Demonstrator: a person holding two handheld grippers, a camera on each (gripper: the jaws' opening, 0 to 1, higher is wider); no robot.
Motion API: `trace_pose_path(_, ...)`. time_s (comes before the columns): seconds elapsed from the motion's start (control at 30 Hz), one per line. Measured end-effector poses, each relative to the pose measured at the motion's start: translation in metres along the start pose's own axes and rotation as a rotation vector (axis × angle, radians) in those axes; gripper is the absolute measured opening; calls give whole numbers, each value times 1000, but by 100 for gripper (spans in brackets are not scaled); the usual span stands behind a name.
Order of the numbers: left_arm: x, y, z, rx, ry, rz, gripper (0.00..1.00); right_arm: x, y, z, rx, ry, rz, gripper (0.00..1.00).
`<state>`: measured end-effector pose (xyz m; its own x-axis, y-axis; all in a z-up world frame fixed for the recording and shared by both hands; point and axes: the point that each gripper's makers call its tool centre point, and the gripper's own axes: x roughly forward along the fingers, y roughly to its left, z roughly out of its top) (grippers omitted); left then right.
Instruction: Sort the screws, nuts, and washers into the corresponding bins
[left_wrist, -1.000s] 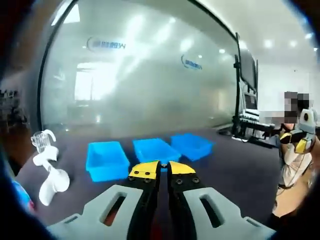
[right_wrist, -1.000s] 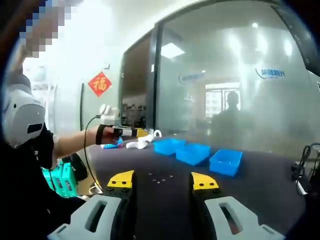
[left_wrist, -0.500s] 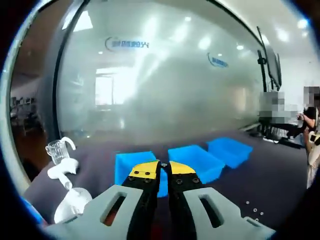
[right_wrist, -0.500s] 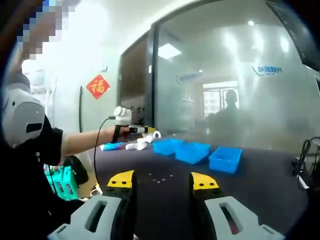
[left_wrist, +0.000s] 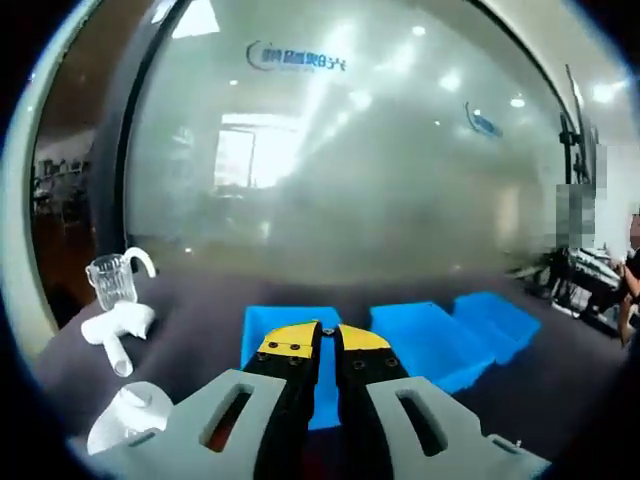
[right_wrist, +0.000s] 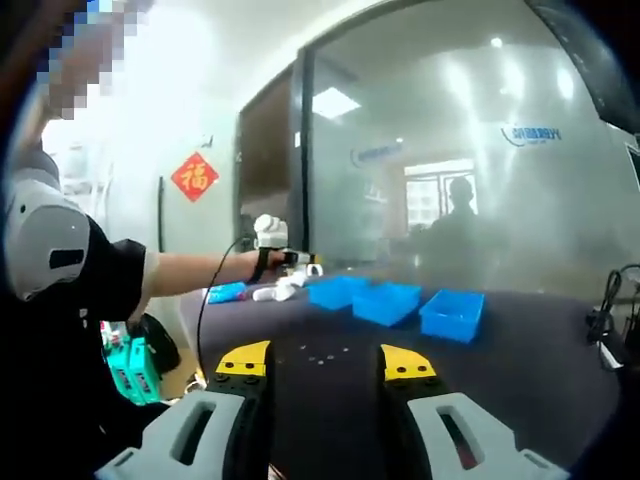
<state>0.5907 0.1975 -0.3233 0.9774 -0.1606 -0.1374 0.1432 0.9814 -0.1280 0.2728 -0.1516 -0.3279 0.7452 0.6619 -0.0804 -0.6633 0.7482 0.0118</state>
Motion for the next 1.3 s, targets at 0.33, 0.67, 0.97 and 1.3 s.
trace_pose_path(0.33, 18, -6, 0, 83, 22, 12, 3, 2, 4, 2, -4, 5, 6, 36)
trace_pose_path(0.67, 28, -2, -5, 141, 42, 22, 3, -1, 1, 1, 10, 1, 1, 36)
trace_pose_path(0.97, 34, 1, -6, 145, 42, 29, 3, -1, 4, 0, 21, -2, 4, 36)
trace_pose_path(1.3, 25, -18, -2, 162, 35, -12, 19, -2, 2, -1, 40, -8, 0, 36)
